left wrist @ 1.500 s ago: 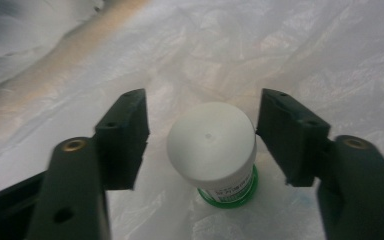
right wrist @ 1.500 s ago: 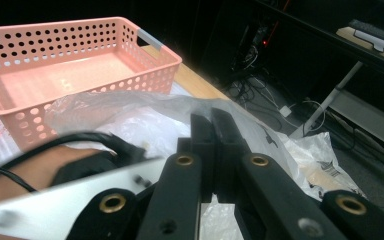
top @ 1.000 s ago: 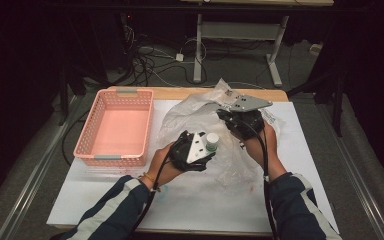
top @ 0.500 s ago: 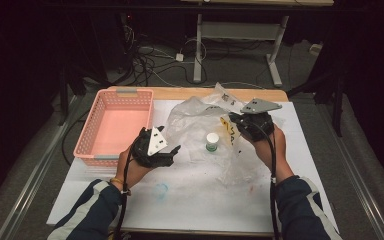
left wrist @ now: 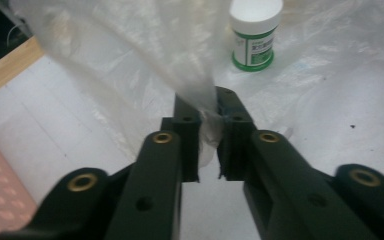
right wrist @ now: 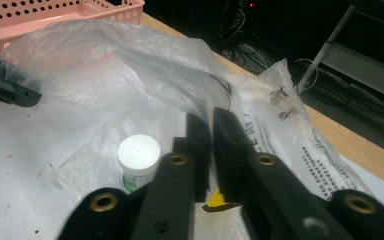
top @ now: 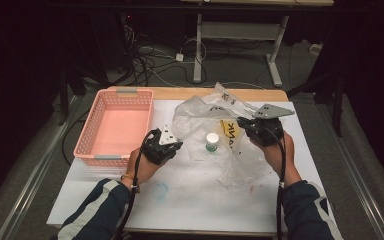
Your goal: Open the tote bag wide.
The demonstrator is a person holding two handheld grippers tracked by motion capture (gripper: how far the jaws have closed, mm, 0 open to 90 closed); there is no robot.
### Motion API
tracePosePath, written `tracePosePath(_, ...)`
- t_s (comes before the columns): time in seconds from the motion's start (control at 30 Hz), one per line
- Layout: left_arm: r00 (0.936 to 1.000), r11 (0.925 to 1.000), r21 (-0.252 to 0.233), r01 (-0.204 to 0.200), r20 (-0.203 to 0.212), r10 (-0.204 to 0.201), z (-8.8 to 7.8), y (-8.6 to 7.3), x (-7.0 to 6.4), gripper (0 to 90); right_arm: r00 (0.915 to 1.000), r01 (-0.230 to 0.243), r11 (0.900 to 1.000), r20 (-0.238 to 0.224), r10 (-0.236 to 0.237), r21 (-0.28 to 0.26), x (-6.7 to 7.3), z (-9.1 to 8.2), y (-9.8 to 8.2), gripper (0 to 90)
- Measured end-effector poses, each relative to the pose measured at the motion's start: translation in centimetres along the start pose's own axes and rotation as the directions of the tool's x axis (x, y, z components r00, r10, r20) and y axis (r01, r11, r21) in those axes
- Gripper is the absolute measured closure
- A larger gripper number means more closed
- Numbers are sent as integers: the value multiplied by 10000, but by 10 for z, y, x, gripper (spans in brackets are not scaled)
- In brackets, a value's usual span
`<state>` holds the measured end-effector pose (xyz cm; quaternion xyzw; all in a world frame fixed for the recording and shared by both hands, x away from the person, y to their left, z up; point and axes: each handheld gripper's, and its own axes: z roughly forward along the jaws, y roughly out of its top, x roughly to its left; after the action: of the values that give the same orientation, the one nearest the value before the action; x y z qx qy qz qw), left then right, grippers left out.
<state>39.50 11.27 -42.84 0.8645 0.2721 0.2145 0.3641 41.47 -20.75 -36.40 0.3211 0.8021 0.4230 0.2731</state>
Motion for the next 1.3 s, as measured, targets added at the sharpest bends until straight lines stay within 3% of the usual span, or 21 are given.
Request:
tracePosePath(0.2, 9994, 9991, -290, -311, 157, 315, -6, -3, -2, 858, 9999, 1, 9997, 142, 2, -253, 7, -15, -6, 480)
tracePosePath(0.3, 9992, 9987, -377, -356, 171, 362, -7, -5, -1, 859, 9986, 317, 9974, -412, -344, -648, 19, -33, -11, 416)
tracePosePath(0.37, 9991, 9984, -430, -369, 185, 377, -8, -5, -1, 859, 9959, 713, 9944, -492, -752, -777, 31, -44, -17, 390)
tracePosePath(0.43, 9991, 9981, -470, -403, 123, 409, -9, -6, -2, 859, 9922, 787, 9922, -890, -874, -965, 40, -55, -25, 354)
tracePosePath(0.6, 9984, 9974, -487, -540, 110, 546, -10, -8, -2, 859, 9724, 1227, 9911, -1932, -1305, -518, 62, -67, -55, 260)
tracePosePath(0.7, 9982, 9971, -492, -586, 121, 593, -10, -8, -3, 859, 9599, 1559, 9872, -2308, -1594, -336, 70, -71, -74, 205)
tracePosePath(0.73, 9982, 9971, -498, -580, 132, 587, -10, -8, -3, 859, 9538, 1428, 9893, -2625, -1460, -314, 73, -71, -80, 179)
tracePosePath(0.83, 9980, 9971, -468, -605, 126, 612, -8, -8, -3, 859, 9353, 1658, 9861, -3175, -1560, 42, 81, -65, -94, 158)
tracePosePath(0.97, 9974, 9967, -415, -695, 154, 702, -7, -8, -5, 858, 9202, 2190, 9733, -3463, -1823, 695, 92, -49, -104, 153)
tracePosePath(1.03, 9971, 9965, -391, -732, 199, 741, -7, -9, -5, 857, 9193, 2388, 9655, -3447, -1901, 1043, 94, -40, -108, 152)
tracePosePath(1.07, 9971, 9968, -374, -710, 244, 719, -6, -9, -6, 858, 9239, 2458, 9592, -3332, -1883, 1394, 94, -34, -110, 151)
tracePosePath(1.13, 9969, 9967, -348, -734, 245, 743, -5, -9, -6, 857, 9247, 2385, 9551, -3415, -1681, 1757, 93, -27, -113, 155)
tracePosePath(1.27, 9968, 9966, -313, -761, 222, 768, -4, -9, -6, 858, 9228, 2613, 9428, -3401, -1809, 2073, 91, -17, -118, 156)
tracePosePath(1.3, 9968, 9966, -312, -760, 217, 767, -4, -9, -6, 857, 9235, 2537, 9439, -3431, -1713, 2115, 90, -15, -120, 159)
